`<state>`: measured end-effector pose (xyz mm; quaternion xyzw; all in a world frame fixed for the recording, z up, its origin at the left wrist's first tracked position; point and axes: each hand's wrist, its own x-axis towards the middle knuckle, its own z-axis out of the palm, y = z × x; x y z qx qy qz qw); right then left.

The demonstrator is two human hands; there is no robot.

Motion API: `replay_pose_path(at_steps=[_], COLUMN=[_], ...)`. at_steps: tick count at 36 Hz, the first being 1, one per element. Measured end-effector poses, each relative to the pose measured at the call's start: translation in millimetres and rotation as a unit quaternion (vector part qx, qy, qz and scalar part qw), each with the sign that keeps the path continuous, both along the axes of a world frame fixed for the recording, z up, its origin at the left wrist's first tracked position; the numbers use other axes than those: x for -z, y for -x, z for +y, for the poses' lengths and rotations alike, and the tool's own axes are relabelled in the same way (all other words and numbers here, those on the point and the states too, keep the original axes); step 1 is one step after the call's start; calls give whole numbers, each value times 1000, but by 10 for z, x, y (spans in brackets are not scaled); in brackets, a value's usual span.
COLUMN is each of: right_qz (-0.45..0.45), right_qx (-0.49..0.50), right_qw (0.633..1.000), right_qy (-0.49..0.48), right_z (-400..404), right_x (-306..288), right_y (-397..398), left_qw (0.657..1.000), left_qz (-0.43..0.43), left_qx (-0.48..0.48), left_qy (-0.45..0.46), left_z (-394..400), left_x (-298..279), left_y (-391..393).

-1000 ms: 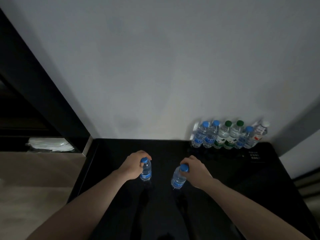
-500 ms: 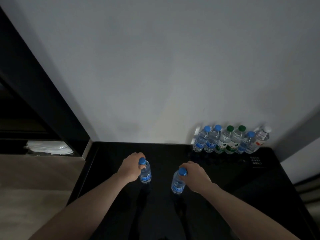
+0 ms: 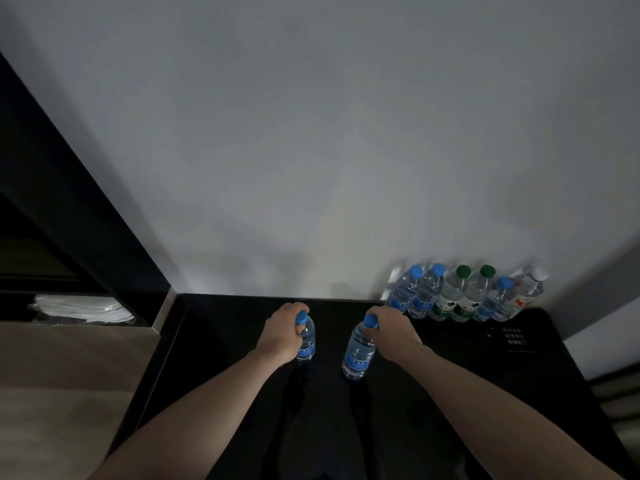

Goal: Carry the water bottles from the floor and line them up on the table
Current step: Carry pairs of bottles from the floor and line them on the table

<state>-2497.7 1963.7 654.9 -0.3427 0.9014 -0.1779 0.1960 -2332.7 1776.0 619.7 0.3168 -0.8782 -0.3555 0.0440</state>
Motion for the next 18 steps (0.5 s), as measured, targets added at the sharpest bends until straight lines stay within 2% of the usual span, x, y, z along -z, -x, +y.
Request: replay_pose_path(at_steps=[18], right_qz=[60], right_qx=[12], right_qw=[998], right_qy=[-19], right_z=[-332], right_x=[38], right_y=[814], left_qw=[999], left_qz=[16], left_qx=[-19], left_qy=[-45], left_z=[-71], left_x=[-20], left_y=[870])
